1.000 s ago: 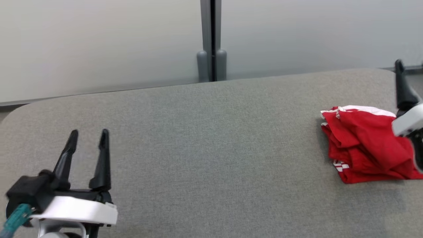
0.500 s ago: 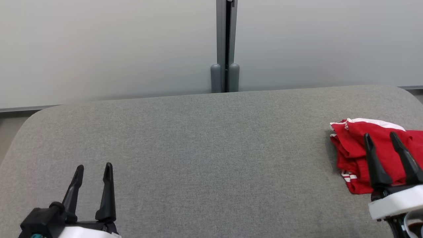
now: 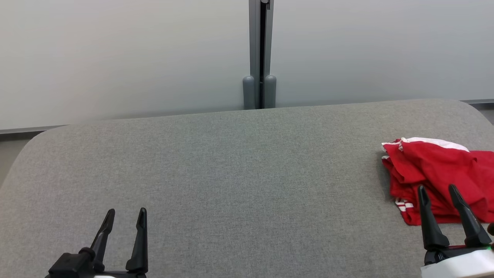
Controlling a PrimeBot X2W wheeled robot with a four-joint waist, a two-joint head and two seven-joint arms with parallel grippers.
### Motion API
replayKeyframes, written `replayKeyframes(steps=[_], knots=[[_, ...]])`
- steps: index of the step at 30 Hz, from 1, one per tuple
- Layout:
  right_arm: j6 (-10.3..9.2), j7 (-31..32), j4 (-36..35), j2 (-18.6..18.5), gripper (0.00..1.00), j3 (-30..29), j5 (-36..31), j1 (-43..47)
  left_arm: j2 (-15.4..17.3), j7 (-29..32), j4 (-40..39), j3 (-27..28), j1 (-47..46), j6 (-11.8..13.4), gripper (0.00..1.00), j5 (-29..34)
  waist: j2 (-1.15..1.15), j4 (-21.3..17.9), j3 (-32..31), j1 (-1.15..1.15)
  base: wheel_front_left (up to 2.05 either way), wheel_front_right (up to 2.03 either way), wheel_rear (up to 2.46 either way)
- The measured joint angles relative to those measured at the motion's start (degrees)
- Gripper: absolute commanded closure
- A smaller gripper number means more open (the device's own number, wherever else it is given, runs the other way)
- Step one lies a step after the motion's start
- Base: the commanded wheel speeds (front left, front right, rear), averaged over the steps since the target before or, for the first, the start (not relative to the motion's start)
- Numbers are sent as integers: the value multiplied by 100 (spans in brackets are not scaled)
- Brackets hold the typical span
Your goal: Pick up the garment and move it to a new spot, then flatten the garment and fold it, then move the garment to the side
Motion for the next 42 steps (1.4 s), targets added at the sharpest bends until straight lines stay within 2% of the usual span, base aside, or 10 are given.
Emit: replayKeyframes(steps=[17,18,24,42], knots=[[0,-5,115,-35,0,189,2,-69,-129,-8,4,182,-65,-108,0,260,0,13,-30,0,0,0,0],[0,-4,115,-35,100,198,2,-69,-134,-8,12,180,-67,-126,100,256,0,17,-35,0,0,0,0],[0,21,364,125,100,263,45,99,-326,41,252,98,119,-151,100,192,0,21,-36,0,0,0,0],[0,332,641,267,100,75,1670,-118,-600,472,597,576,-100,-561,100,-1290,0,33,8,0,0,0,0]])
